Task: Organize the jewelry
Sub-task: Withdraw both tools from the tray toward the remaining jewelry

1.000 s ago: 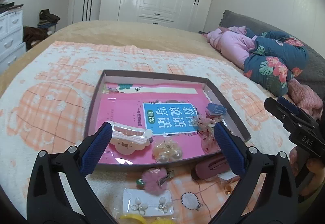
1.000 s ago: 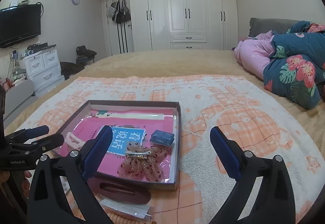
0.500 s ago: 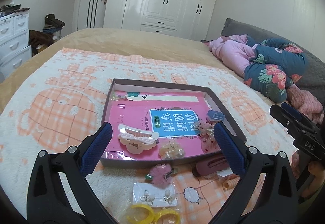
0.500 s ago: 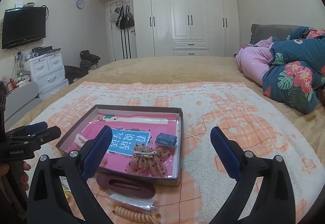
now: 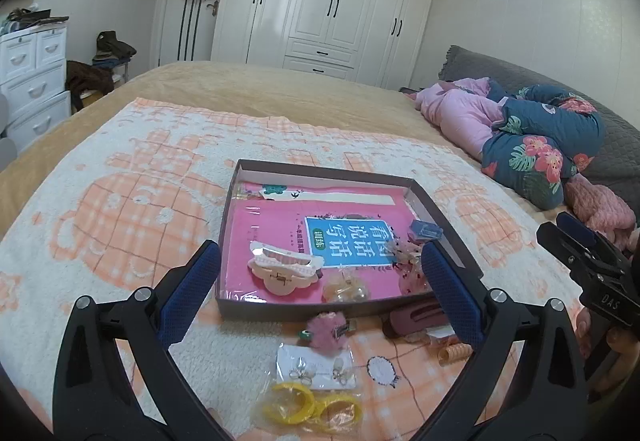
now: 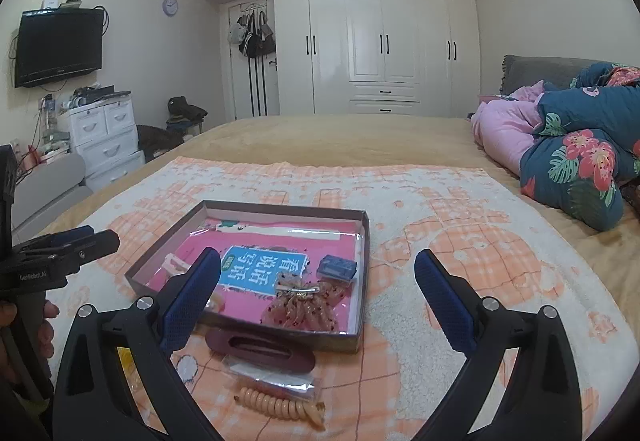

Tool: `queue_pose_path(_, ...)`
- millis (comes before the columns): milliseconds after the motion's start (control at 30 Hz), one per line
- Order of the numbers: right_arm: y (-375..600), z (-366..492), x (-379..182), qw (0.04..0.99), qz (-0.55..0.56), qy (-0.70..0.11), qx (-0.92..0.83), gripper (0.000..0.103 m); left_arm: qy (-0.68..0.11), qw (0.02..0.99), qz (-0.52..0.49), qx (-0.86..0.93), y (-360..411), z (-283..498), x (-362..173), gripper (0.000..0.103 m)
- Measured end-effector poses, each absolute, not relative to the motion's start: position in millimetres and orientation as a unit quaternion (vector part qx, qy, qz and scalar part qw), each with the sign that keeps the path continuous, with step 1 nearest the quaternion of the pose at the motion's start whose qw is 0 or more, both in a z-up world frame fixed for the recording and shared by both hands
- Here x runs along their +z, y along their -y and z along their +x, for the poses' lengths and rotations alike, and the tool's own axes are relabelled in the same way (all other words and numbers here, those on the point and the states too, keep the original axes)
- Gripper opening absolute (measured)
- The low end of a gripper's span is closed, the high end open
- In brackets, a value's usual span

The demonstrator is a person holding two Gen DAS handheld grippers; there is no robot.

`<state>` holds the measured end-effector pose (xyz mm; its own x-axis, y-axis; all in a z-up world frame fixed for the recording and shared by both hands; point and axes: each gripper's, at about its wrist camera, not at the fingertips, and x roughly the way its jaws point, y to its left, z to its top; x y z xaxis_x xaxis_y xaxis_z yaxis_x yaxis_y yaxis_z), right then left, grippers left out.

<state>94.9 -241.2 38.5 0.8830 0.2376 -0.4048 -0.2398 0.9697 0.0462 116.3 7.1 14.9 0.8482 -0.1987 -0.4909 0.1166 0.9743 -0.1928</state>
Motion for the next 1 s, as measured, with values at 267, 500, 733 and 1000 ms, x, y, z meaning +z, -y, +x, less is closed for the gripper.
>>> queue_pose_path(267,232.7,85.7,28.9,0.965,-0.015,-0.220,0.138,0.095,-0.262,0.959,-0.078,-0.079,-12.0,107.7,10.8,0.092)
queue_pose_path(500,221.1,77.5,16.0,0.960,-0.027,-0.234,0.151,0.095,-0.268,0.958,-0.075,-0.072,-17.0,99.4,3.9,0.092)
queue_pose_path(733,212.4,73.9,6.2,0.956,-0.044,-0.243,0.162,0.095,-0.280,0.955,-0.067,-0.068,-18.3,93.1,-4.6,0.092)
queue_pose_path(1000,203.9,70.1,-6.7,0.949,-0.059,-0.258,0.172,0.095,-0.302,0.949,-0.055,-0.070,-17.1,89.3,-18.5,0.092)
